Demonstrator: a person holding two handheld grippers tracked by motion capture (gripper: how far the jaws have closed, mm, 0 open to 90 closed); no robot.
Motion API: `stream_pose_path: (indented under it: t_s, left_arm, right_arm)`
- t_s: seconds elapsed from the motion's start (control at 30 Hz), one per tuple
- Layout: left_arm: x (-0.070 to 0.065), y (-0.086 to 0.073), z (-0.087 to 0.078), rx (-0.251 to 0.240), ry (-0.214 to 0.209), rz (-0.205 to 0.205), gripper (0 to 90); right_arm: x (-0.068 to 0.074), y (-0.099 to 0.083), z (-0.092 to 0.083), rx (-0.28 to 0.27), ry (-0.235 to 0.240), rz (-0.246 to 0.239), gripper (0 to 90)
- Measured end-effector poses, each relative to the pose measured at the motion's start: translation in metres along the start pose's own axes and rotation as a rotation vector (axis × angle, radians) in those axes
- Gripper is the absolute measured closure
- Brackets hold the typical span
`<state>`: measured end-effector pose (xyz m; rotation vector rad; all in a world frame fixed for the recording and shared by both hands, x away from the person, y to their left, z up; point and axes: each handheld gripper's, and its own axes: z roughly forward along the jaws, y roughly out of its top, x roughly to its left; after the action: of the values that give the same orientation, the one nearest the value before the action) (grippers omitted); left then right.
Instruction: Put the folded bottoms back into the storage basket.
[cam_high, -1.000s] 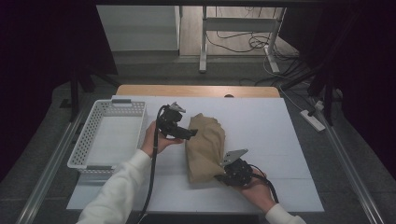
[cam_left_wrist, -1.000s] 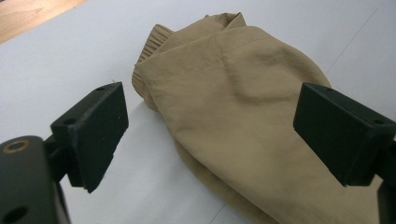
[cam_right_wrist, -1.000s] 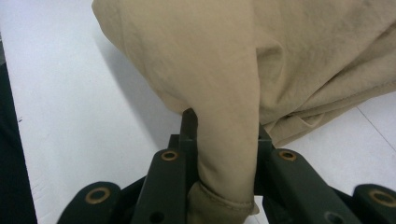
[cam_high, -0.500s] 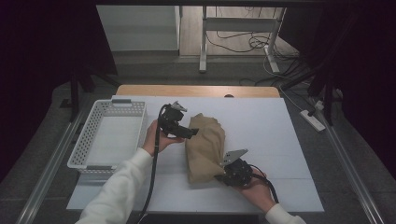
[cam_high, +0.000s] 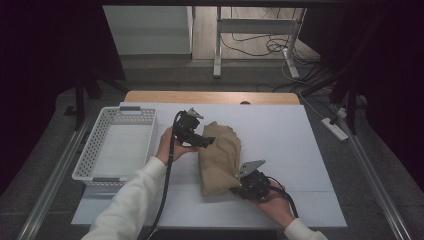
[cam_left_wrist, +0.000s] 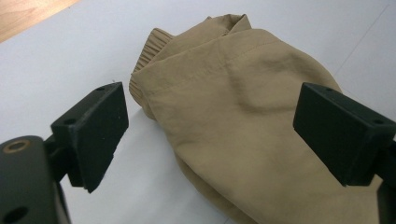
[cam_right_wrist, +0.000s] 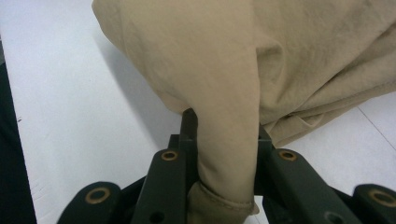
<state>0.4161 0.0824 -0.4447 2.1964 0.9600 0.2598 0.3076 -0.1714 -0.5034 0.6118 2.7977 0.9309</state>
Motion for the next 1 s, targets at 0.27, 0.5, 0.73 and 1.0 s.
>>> stream_pose_path:
  t_s: [0.27,0.5,0.73,1.0]
  left_arm:
    - [0.002,0.0,0.004,0.012,-0.001,-0.005,10.9]
    - [0.004,0.001,0.01,0.027,0.003,-0.006,10.9]
    - [0.006,0.001,0.014,0.038,0.003,-0.016,10.9]
    - [0.01,0.0,0.019,0.052,0.005,-0.028,10.9]
  right_arm:
    - [0.0,0.0,0.0,0.0,0.0,-0.001,74.8]
    - [0.0,0.0,0.0,0.002,0.0,0.0,74.8]
    - [0.0,0.0,0.0,0.0,0.001,0.0,74.8]
    - [0.0,0.0,0.0,0.0,0.001,-0.002,74.8]
